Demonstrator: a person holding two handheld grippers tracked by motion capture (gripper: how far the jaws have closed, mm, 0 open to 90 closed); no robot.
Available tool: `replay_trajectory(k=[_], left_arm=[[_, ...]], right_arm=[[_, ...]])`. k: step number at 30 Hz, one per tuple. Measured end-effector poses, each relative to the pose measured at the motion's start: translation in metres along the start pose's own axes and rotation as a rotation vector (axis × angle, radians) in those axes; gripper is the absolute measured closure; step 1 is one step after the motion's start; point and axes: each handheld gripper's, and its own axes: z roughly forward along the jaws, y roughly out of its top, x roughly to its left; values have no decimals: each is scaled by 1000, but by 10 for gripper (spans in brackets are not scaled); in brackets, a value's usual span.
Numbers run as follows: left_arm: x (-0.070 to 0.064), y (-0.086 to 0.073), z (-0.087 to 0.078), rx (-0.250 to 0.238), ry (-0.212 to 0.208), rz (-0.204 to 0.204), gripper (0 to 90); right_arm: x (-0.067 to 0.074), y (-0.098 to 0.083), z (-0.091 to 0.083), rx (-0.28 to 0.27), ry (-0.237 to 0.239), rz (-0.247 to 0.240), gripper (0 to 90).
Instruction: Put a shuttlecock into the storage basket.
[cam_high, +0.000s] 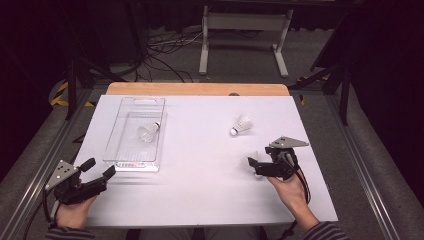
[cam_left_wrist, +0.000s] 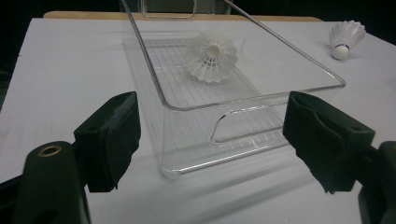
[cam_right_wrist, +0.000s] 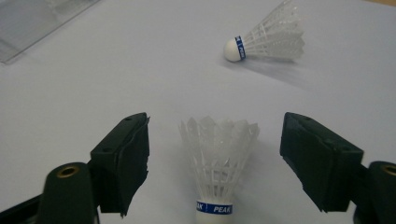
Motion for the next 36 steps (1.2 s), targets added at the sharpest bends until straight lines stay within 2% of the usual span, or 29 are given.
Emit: replay_trajectory(k=[11,22,36], left_arm=[[-1,0,0,0,-1,7,202],[0,0,0,0,1,8,202],[-1,0,-1,-3,-2,6,202]], right_arm=[[-4,4,2,150,4,6,364],[-8,1,10,290,9,13,420],[-3,2,30,399,20,15,431]])
